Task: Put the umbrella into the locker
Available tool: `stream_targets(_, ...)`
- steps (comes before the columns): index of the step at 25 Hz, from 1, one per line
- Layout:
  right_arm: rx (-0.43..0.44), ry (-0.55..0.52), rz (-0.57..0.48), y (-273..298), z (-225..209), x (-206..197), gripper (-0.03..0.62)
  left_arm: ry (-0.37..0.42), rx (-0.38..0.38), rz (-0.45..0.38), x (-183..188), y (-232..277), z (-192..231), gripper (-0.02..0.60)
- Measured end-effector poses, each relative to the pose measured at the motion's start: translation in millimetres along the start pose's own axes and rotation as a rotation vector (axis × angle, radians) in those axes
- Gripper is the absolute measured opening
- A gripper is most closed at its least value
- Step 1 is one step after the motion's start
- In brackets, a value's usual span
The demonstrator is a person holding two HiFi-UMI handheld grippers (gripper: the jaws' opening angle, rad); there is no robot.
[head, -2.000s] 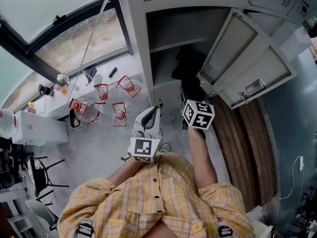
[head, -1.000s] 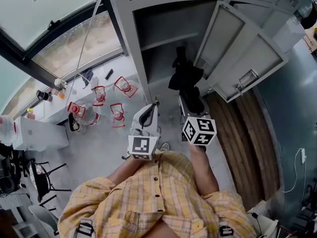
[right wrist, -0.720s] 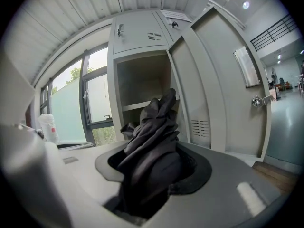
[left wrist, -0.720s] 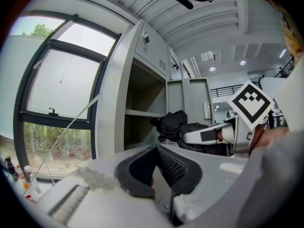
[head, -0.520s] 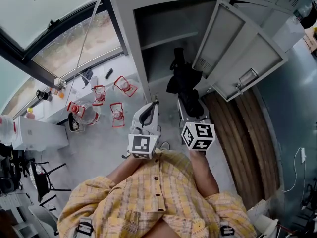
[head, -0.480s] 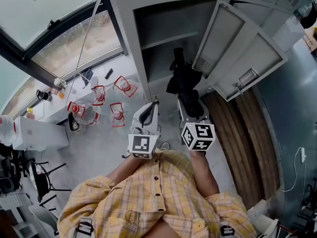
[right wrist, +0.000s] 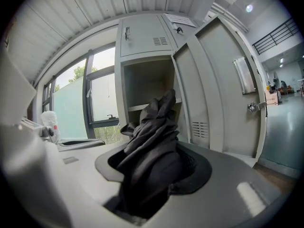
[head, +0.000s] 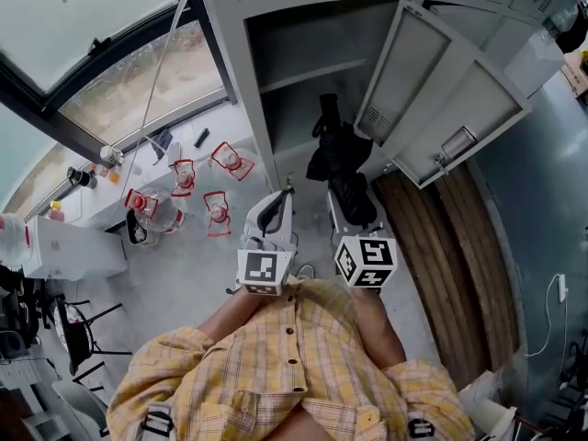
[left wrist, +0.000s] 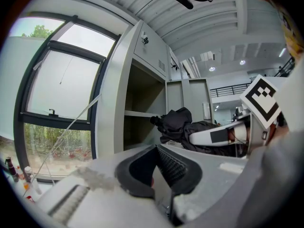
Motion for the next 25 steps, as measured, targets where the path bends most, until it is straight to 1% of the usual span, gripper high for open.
stream_targets(25, 0.018, -0.011, 0.0, -2.4, 7.1, -2.6, 0.215, 0.003, 0.01, -0.002, 0.6, 3.1, 5.2, 0.0)
Point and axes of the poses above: the fingertips, and each gripper's own axes: y forward along the fingers, z to its left, x out of its top, the point moved 5 cm from there along -y, backward along the fingers, and after that the axes turned 10 degrees about z, right-handed, at the moved point
